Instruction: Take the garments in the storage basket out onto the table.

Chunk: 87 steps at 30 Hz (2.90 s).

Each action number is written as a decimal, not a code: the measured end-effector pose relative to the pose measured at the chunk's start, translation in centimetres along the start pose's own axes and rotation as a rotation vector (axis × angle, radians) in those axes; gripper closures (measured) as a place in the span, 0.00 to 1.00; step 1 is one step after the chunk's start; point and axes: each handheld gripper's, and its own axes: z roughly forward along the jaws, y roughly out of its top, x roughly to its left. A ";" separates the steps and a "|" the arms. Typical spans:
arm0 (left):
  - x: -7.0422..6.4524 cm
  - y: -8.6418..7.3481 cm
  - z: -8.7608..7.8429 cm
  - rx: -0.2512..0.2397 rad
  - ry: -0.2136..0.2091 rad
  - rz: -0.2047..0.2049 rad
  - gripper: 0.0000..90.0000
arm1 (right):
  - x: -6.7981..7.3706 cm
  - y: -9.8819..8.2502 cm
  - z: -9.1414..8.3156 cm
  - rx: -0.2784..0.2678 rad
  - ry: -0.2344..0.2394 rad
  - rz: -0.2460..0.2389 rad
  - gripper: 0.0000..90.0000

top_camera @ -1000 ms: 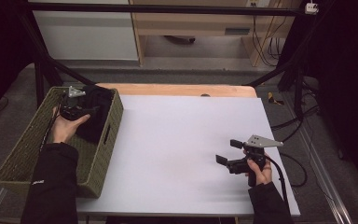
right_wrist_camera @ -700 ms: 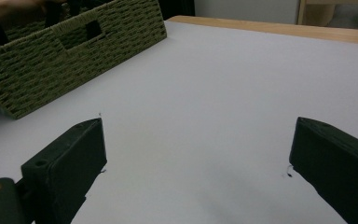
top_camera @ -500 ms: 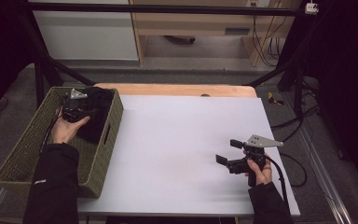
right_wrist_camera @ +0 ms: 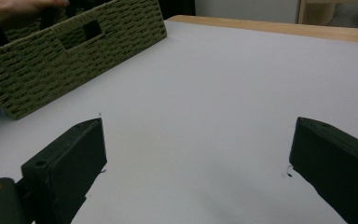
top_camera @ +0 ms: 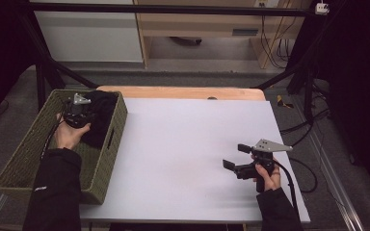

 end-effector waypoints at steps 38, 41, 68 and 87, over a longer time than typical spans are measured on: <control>0.8 1.9 -7.9 -0.177 -0.005 -0.165 0.91 | 0.1 -0.1 0.2 0.006 0.008 0.000 0.04; 0.8 1.9 -8.2 -0.182 -0.006 -0.169 0.91 | 0.1 -0.1 0.1 0.006 0.005 0.001 0.04; 1.6 3.6 -13.9 -0.269 -0.012 -0.167 0.91 | 0.1 0.0 0.1 0.001 0.001 0.002 0.04; 1.2 5.5 -17.8 -0.322 -0.006 -0.123 0.91 | 0.1 0.0 -0.1 -0.003 0.001 0.001 0.04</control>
